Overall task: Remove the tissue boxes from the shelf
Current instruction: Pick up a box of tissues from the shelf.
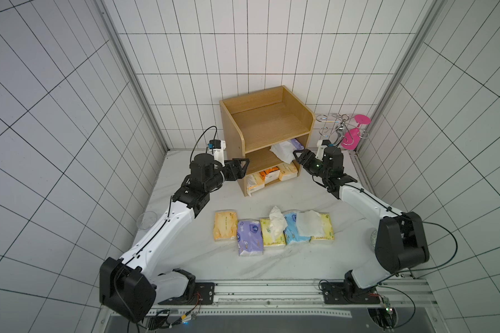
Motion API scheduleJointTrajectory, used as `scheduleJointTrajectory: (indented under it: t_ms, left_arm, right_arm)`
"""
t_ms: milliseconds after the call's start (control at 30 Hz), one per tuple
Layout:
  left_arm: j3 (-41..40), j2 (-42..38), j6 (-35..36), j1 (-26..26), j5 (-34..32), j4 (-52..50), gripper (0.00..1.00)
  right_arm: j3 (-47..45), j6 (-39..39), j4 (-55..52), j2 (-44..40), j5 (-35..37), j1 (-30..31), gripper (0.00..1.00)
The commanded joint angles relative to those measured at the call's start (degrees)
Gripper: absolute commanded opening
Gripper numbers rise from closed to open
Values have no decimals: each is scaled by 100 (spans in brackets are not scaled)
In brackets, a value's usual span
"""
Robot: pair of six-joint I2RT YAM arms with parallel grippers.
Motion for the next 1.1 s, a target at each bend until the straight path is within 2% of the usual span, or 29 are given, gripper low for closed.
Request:
scheduleJointTrajectory:
  t_ms: [0, 400, 533, 667, 833, 1000, 1067]
  left_arm:
    - [-55, 19, -29, 5, 40, 51, 86]
    - [-102, 124, -9, 9, 123, 151, 86]
    - [-132, 205, -3, 8, 170, 178, 86]
    - [-155, 259, 18, 6, 194, 173, 87]
    - [-150, 263, 15, 3, 191, 163, 86]
    - [-64, 185, 24, 3, 87, 89, 86]
    - [-32, 136, 24, 3, 42, 35, 86]
  right_arm:
    - [486, -52, -24, 214, -134, 5, 71]
    - [947, -115, -87, 818, 79, 9, 71]
    - [954, -141, -60, 962, 136, 31, 65]
    - [918, -195, -74, 1022, 228, 67, 52]
    - [857, -193, -93, 965, 247, 79, 23]
    - [705, -250, -239, 684, 330, 127, 6]
    - [542, -259, -286, 502, 401, 145, 2]
